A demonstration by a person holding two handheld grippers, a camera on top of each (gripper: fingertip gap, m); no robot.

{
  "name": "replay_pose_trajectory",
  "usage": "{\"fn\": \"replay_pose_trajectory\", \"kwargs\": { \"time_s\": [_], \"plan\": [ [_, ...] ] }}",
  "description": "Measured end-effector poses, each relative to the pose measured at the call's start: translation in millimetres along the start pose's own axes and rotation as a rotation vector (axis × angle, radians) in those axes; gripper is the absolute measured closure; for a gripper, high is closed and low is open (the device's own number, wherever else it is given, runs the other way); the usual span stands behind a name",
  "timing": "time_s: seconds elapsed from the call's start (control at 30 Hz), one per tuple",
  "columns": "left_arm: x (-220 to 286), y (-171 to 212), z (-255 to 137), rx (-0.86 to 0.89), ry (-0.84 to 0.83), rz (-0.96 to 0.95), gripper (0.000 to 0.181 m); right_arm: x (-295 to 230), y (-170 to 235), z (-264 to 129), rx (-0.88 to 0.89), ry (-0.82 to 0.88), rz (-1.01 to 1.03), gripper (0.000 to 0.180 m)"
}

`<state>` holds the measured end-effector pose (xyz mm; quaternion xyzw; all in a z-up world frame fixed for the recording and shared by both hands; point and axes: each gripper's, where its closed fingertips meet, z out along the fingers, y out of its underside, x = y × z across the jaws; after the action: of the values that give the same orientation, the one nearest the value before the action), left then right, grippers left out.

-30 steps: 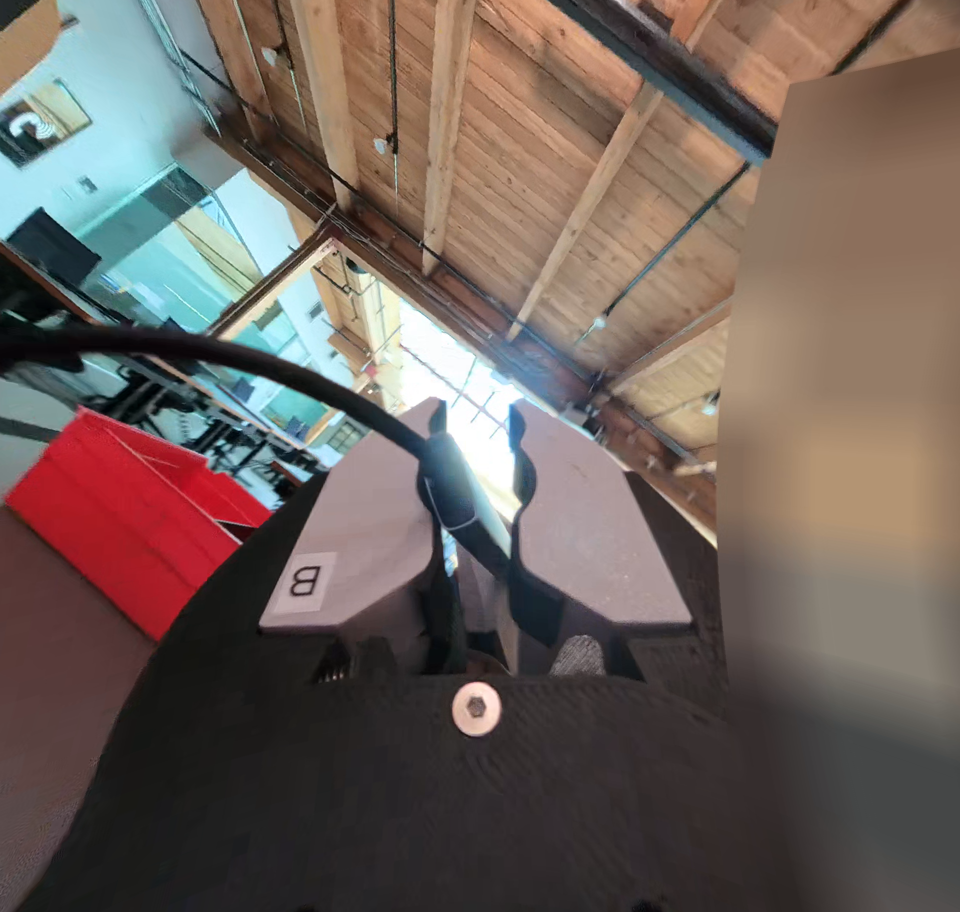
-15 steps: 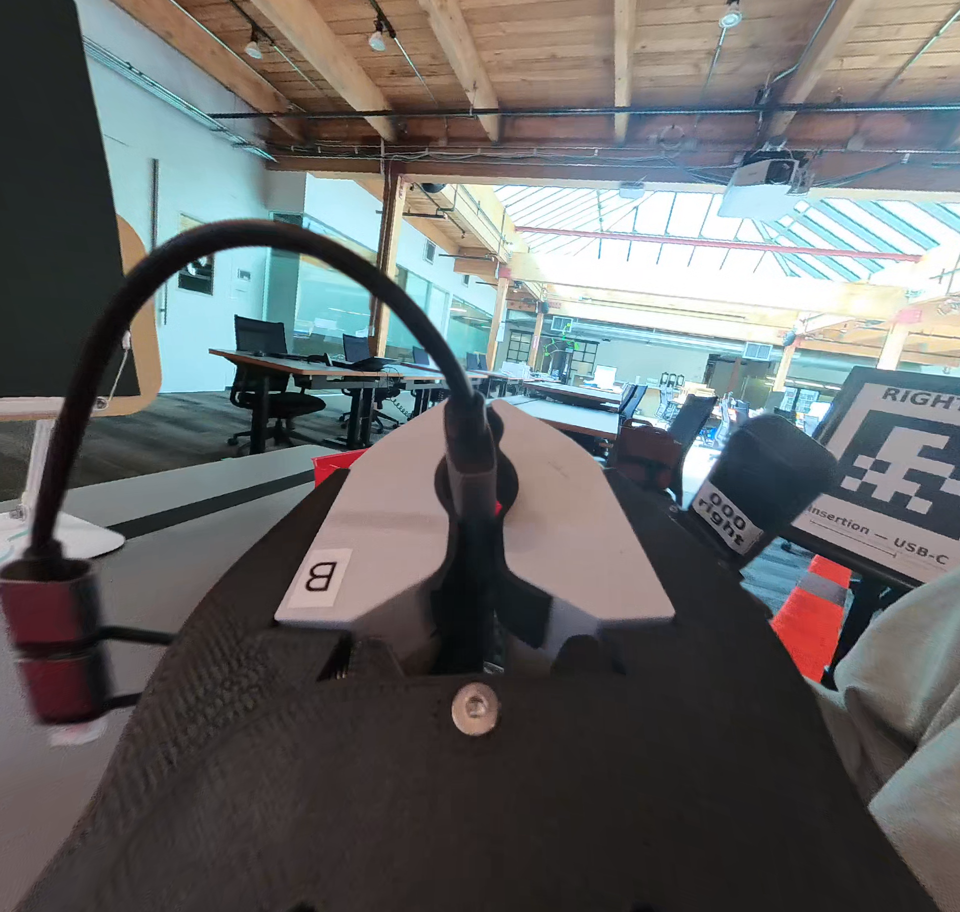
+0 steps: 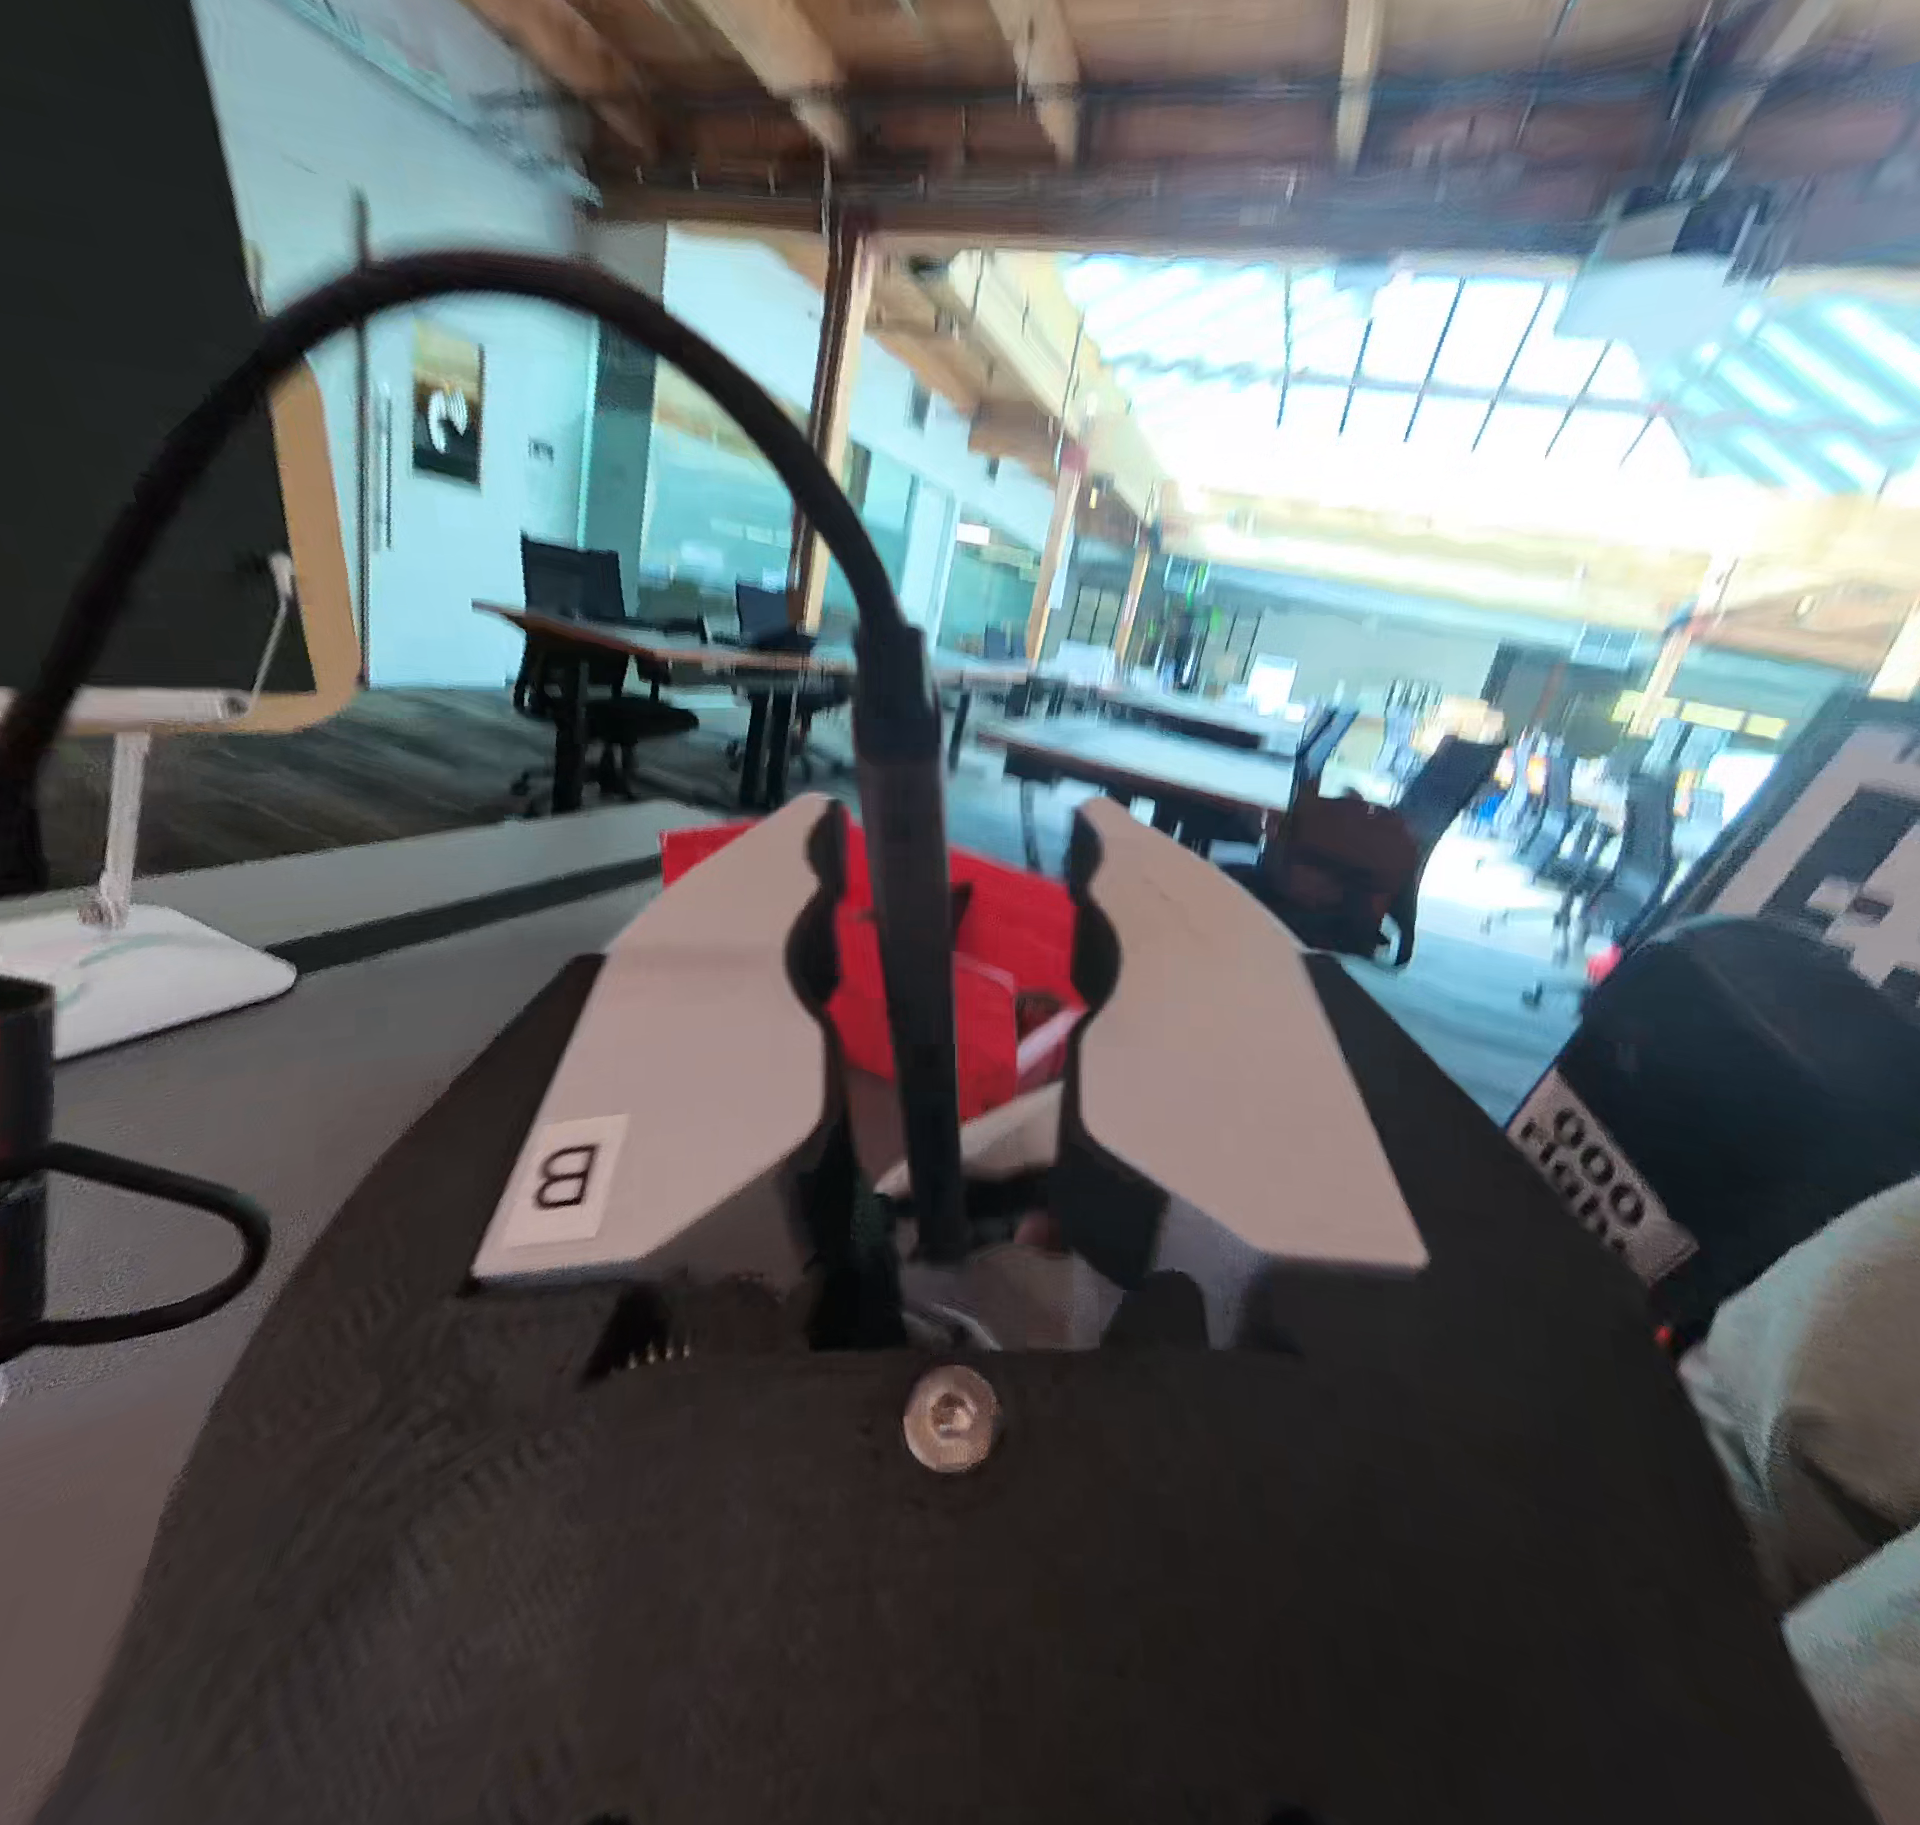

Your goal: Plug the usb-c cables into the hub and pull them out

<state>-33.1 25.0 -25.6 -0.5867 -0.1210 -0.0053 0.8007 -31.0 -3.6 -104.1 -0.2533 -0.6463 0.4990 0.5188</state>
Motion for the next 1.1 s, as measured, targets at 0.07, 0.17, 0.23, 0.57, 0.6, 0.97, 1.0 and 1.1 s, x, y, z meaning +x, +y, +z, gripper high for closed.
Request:
{"fn": "replay_pose_trajectory", "kwargs": {
  "time_s": [0.07, 0.17, 0.23, 0.57, 0.6, 0.97, 1.0, 1.1],
  "plan": [
    [-1.8, 12.8, 4.5, -0.088, -0.024, 0.052, 0.119, 11.1, -4.0, -2.5, 0.034, 0.065, 0.011, 0.17],
    [-4.4, 15.3, 6.5, -0.101, -0.075, 0.12, 0.116, 30.5, -8.5, -9.6, 0.058, 0.178, -0.026, 0.17],
    [-5.1, 14.7, 6.3, -0.1, -0.094, 0.147, 0.12, 39.3, -7.9, -13.3, 0.053, 0.213, -0.03, 0.17],
    [9.1, 11.5, 7.0, -0.03, 0.017, 0.113, 0.169, 37.5, -16.8, -18.6, 0.116, 0.204, -0.029, 0.17],
    [9.6, 10.2, 7.0, -0.013, 0.025, 0.093, 0.17, 37.5, -16.7, -17.9, 0.114, 0.209, -0.043, 0.17],
    [-5.2, -4.9, -3.4, 0.078, -0.088, 0.081, 0.17, 28.1, -21.4, -7.5, 0.172, 0.276, -0.303, 0.17],
    [-6.1, -6.0, -3.7, 0.088, -0.102, 0.095, 0.17, 27.0, -20.2, -7.1, 0.177, 0.262, -0.283, 0.17],
    [-8.4, -8.6, -5.0, 0.106, -0.129, 0.125, 0.168, 24.7, -20.8, -9.0, 0.186, 0.244, -0.281, 0.171]
  ]
}}
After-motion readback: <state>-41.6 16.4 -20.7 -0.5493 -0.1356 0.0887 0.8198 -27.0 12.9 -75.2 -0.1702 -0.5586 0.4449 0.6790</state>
